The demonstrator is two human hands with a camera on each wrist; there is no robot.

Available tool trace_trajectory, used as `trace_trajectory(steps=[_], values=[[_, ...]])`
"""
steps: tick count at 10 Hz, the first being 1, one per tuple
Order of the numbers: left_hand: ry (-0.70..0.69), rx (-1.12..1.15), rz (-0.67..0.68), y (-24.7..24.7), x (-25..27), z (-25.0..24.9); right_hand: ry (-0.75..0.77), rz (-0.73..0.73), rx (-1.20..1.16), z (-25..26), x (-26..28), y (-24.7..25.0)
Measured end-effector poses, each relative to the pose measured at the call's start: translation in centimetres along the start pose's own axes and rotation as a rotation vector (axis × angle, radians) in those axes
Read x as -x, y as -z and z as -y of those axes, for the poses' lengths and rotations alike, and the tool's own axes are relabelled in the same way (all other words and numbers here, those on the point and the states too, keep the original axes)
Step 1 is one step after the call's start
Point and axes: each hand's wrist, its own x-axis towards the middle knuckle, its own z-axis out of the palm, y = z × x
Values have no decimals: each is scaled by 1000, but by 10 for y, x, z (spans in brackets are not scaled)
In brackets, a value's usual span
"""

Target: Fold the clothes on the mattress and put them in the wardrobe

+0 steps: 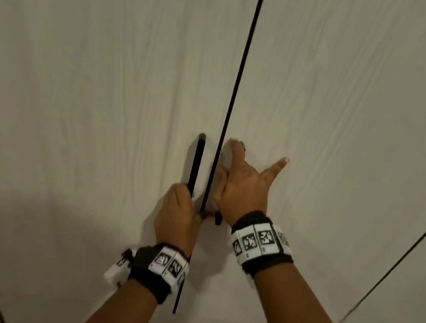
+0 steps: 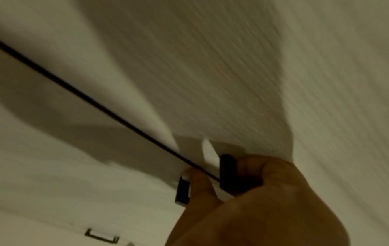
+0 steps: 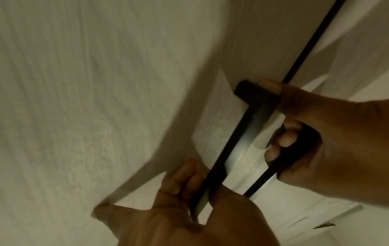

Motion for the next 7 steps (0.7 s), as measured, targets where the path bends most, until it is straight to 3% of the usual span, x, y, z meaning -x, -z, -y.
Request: trace_trajectory(steps=[4, 5, 6, 7], values=[[-44, 10, 73, 13, 0, 0, -3, 6, 99, -2, 6, -5], [-16, 14, 113, 19, 1, -4, -44, 188, 94, 1, 14, 2], [10, 119, 204, 33, 14, -12, -10, 464, 3, -3, 61, 9], [111, 123, 361, 61, 96, 10, -73, 796, -60, -21, 198, 27]])
